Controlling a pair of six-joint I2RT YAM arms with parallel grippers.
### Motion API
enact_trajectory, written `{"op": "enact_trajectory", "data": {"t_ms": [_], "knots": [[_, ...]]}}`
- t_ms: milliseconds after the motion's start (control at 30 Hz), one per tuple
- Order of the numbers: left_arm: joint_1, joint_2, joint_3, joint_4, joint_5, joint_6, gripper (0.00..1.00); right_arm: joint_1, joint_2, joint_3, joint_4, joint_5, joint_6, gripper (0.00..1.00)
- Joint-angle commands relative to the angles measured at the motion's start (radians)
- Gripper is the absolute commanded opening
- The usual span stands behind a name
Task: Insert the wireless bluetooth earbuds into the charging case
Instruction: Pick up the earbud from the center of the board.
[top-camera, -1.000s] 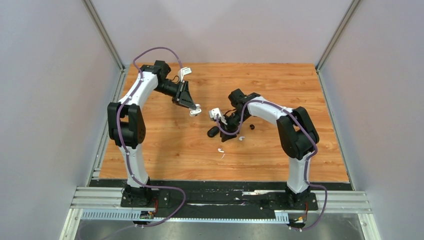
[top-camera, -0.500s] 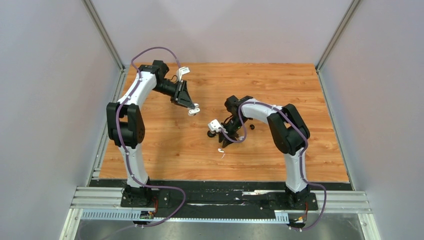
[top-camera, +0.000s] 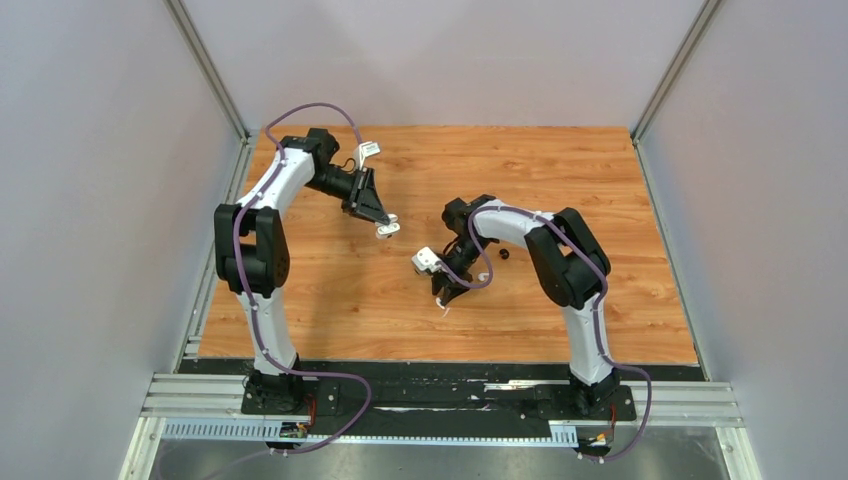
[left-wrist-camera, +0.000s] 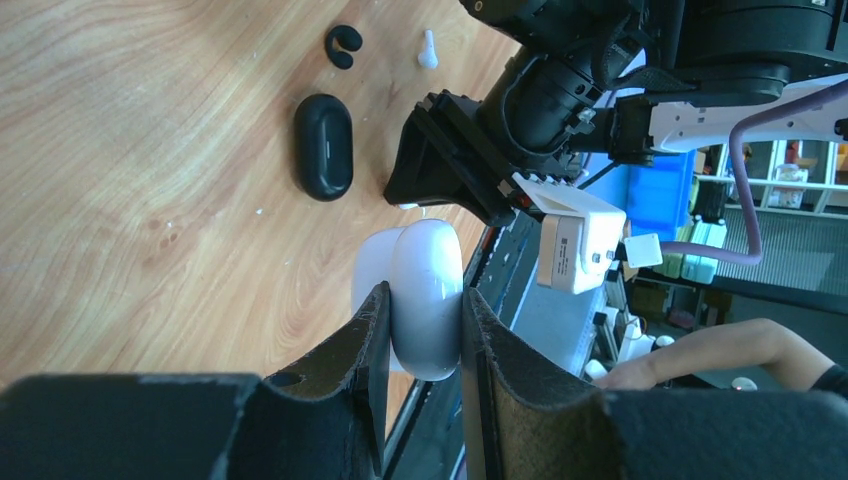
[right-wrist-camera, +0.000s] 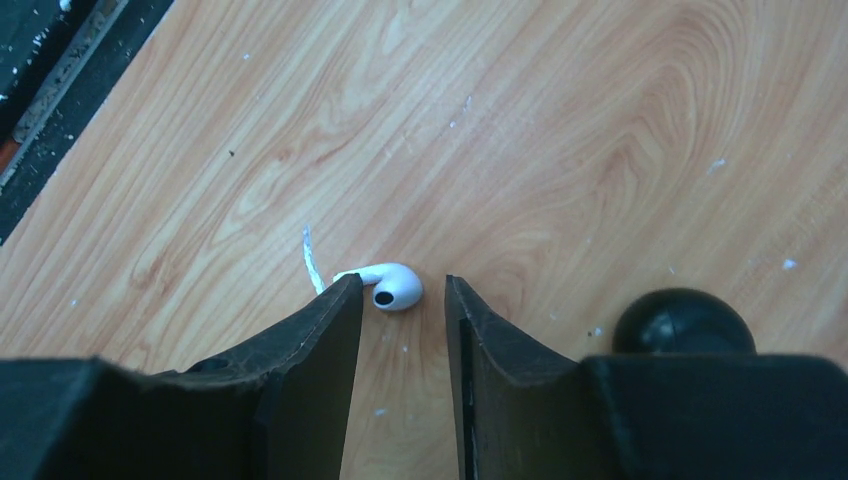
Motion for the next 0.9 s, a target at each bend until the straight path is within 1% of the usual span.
{"op": "enact_trajectory", "data": {"t_ms": [0, 133, 233, 300, 533, 600, 667, 733, 867], "knots": [[0.006, -0.085, -0.035, 0.037, 0.013, -0.01, 0.0, 0.025, 0.02, 0.034, -0.025, -0.08, -0.004, 0.38], [0.006, -0.108, -0.067, 0.051, 0.012, -0.013, 0.0, 0.033, 0.035, 0.041, -0.024, -0.092, 0.01, 0.36], [0.006, -0.126, -0.086, 0.065, 0.011, -0.024, 0.0, 0.037, 0.044, 0.051, -0.026, -0.09, 0.026, 0.31], [0.006, -0.133, -0.096, 0.078, 0.011, -0.032, 0.0, 0.037, 0.049, 0.054, -0.028, -0.084, 0.034, 0.3], [0.006, -0.13, -0.098, 0.088, 0.015, -0.04, 0.0, 0.016, 0.031, 0.041, -0.026, -0.065, 0.072, 0.35], [0.006, -0.122, -0.09, 0.088, 0.015, -0.041, 0.0, 0.008, 0.019, 0.031, -0.012, -0.058, 0.094, 0.35], [0.006, -0.117, -0.083, 0.088, 0.016, -0.045, 0.0, 0.004, -0.008, -0.004, 0.046, -0.057, 0.143, 0.34], [0.006, -0.113, -0.078, 0.09, 0.017, -0.052, 0.0, -0.001, -0.053, -0.076, 0.14, -0.064, 0.205, 0.34], [0.006, -0.11, -0.077, 0.095, 0.018, -0.056, 0.0, -0.004, -0.174, -0.25, 0.406, -0.09, 0.368, 0.36]]}}
